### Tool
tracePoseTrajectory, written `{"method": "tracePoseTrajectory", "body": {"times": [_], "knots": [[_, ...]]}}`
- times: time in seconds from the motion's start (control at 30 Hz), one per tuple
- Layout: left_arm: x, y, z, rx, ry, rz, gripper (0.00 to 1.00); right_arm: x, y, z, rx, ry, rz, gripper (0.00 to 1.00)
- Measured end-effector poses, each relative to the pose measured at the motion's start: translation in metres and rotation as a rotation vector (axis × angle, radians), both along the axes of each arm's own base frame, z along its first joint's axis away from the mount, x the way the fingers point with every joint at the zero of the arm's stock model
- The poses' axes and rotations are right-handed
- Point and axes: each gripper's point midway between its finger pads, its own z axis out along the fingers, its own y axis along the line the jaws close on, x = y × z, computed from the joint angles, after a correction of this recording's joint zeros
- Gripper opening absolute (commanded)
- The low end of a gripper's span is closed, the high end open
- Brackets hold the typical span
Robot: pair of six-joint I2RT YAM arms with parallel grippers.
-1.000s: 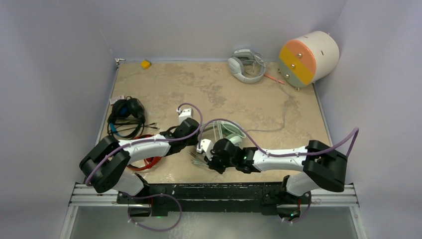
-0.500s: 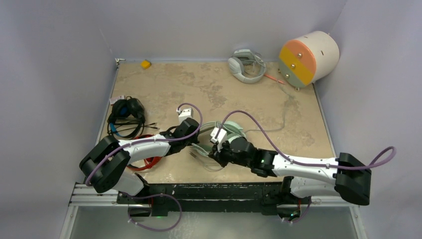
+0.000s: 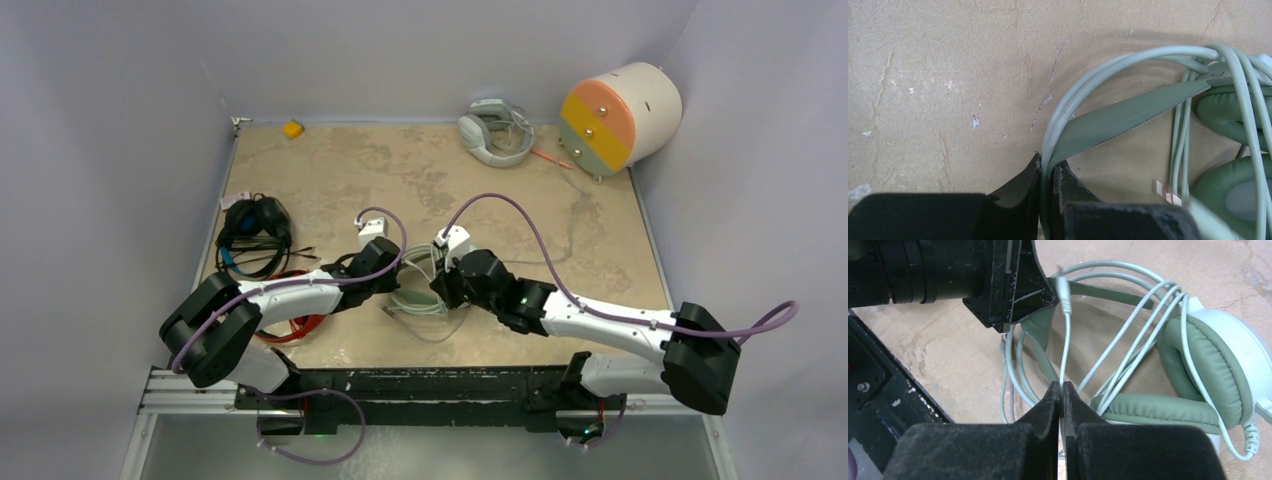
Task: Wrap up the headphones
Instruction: Place the headphones at the center of the board.
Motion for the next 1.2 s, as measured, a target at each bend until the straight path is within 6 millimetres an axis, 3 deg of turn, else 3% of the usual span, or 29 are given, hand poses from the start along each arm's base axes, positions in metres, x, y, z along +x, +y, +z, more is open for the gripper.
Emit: {"method": "tracePoseTrajectory", "body": {"times": [0.3, 0.43, 0.97, 1.2], "knots": [[0.000, 0.000, 0.000, 0.000, 0.001, -0.001, 0.00, 0.005, -0.008, 0.002, -0.042, 0.030, -0.005, 0.00], [0.000, 0.000, 0.000, 0.002, 0.000, -0.004, 0.00, 0.012, 0.005, 0.003, -0.102, 0.067, 0.019, 0.00], [0.000, 0.006, 0.025, 0.001, -0.087, -0.052, 0.16, 0.031, 0.019, -0.074, -0.369, 0.346, 0.051, 0.01], [-0.004, 0.010, 0.027, 0.010, -0.095, -0.068, 0.29, 0.038, 0.024, -0.084, -0.390, 0.412, 0.050, 0.02]]}}
